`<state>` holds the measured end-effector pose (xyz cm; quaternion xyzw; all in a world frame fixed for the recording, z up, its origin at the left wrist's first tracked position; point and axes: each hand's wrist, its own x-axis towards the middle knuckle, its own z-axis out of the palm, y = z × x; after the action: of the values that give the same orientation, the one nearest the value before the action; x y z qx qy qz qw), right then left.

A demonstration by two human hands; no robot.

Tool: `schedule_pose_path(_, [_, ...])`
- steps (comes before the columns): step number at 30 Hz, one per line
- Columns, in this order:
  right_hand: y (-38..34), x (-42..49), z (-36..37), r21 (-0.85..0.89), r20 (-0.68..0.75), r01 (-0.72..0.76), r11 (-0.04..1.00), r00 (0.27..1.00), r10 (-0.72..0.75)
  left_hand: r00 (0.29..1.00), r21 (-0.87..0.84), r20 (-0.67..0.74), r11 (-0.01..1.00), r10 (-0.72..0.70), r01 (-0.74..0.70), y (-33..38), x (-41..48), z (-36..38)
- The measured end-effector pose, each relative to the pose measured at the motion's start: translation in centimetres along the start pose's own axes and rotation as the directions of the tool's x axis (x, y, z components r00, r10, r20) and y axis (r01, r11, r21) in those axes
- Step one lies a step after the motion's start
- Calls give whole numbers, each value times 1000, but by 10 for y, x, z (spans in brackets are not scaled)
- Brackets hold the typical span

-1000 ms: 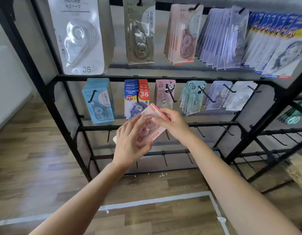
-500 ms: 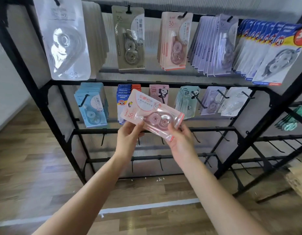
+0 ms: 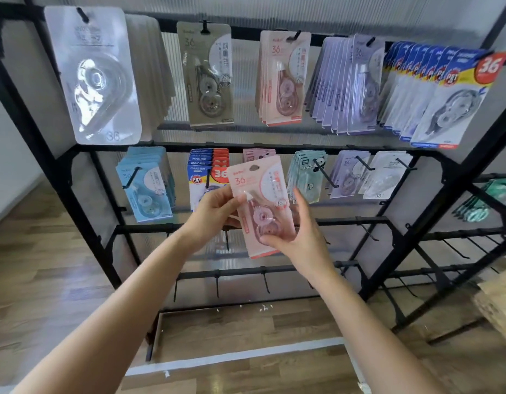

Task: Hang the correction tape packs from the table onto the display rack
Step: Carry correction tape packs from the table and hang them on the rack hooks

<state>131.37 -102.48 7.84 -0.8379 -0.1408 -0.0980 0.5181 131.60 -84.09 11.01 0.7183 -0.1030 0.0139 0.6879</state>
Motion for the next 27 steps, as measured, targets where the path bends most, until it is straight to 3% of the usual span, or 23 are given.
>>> schedule_pose_path(3, [0, 2, 1, 100, 28, 12, 995, 1000, -15, 996, 79, 92, 997, -3, -4, 9, 8, -3])
schedule_pose_path(6, [-2, 10, -1, 186, 9, -1, 983, 1000, 0, 996, 196, 6, 977, 89, -88, 13, 12, 1])
schedule_pose_path(8, [-8, 21, -8, 251, -38, 11, 968, 999, -2, 952, 388, -155, 902, 266, -189, 12, 14, 1])
schedule_pose_path(10, [-17, 38, -20, 316, -98, 46, 948, 995, -16, 891, 528, -255, 826, 376, -198, 12, 17, -4])
schedule_pose_path(14, [-41, 82, -45, 292, -135, 79, 953, 990, -40, 898, 724, -220, 681, 381, -112, 11, 28, -14])
schedule_pose_path(19, [-65, 139, -64, 243, -182, 136, 960, 979, -92, 906, 759, -230, 648, 356, -62, 10, 38, -18])
schedule_pose_path(27, [-71, 184, -65, 245, -137, 109, 963, 988, -77, 882, 763, -294, 647, 368, -15, 9, 46, -22])
